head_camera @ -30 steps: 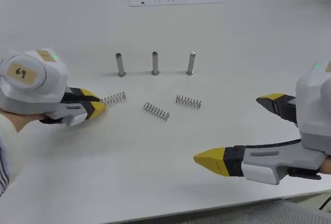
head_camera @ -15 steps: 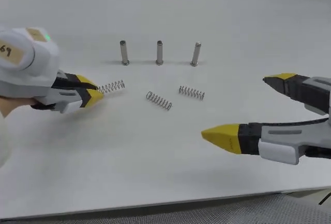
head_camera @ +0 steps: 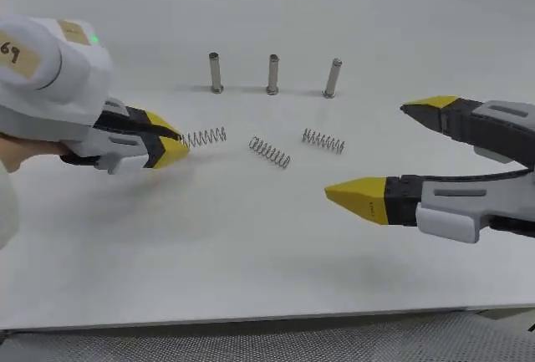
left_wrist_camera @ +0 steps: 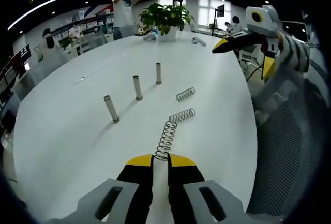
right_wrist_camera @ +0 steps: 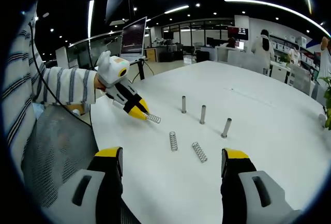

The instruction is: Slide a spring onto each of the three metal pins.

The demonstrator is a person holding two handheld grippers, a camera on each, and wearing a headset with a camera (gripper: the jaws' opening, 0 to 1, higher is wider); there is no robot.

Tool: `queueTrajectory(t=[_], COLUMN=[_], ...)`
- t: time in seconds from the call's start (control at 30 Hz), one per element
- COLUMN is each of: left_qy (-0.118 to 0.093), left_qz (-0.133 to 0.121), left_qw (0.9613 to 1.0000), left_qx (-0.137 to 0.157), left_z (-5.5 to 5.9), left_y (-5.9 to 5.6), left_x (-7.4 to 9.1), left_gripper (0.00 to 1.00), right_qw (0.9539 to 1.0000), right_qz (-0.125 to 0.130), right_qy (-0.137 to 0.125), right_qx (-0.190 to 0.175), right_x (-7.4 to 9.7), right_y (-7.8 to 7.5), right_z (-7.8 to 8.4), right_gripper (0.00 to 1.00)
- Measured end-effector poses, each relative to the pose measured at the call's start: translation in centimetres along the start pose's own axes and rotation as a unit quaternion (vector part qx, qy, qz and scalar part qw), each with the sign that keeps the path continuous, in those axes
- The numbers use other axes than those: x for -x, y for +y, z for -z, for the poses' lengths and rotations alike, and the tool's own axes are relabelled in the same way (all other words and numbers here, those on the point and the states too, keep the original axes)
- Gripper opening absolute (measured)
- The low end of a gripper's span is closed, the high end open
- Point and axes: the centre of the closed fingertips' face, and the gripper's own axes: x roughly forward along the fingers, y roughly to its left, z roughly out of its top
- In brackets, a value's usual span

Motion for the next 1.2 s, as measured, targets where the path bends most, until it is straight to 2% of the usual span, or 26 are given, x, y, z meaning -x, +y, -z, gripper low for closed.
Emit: queueTrajectory(t=[0.23,0.37,0.47,0.63,0.8,0.87,0.97,1.03,1.2], left_qy=[-0.002,-0.006,-0.009,-0.001,-0.003,-0.005,-0.007,-0.007,-0.011], left_qz=[0.019,0.032,0.042,0.054,0.066,0.071,0.074,0.079,0.092], left_qw=[0.9997,0.9993,0.9988,0.998,0.997,0.9965,0.9958,0.9956,0.9947], left_qx=[-0.014,-0.017,-0.021,-0.035,-0.041,-0.044,-0.053,-0.049,-0.045], left_z=[-0.7,-1.0,-1.3,-1.4,-1.8,-2.0,-2.1,-2.0,-2.1], left_y=[-1.2,-1.8,-2.4,-3.1,-3.8,-4.0,-4.2,-4.4,-4.9], left_x=[0.4,0.6,0.8,0.8,0.8,0.9,1.0,0.9,1.0], left_gripper=[0.02,0.02,0.02,0.02,0.02,0.02,0.02,0.02,0.02], right_qw=[0.9993,0.9979,0.9971,0.9947,0.9921,0.9912,0.9909,0.991,0.9893], right_qz=[-0.033,-0.052,-0.064,-0.084,-0.102,-0.106,-0.111,-0.114,-0.12], right_qy=[0.01,0.012,0.008,0.016,0.018,0.02,0.021,0.018,0.024], right_qx=[0.018,0.037,0.04,0.057,0.072,0.076,0.073,0.068,0.079], right_x=[-1.1,-1.4,-1.8,-2.7,-3.5,-3.8,-4.0,-4.2,-4.8], right_y=[0.8,0.8,0.9,1.3,1.9,2.2,2.4,2.6,2.7], right_z=[0.2,0.1,-0.1,-0.1,-0.2,-0.2,-0.3,-0.5,-0.3], right_gripper=[0.73,0.65,0.63,0.57,0.55,0.53,0.45,0.4,0.38])
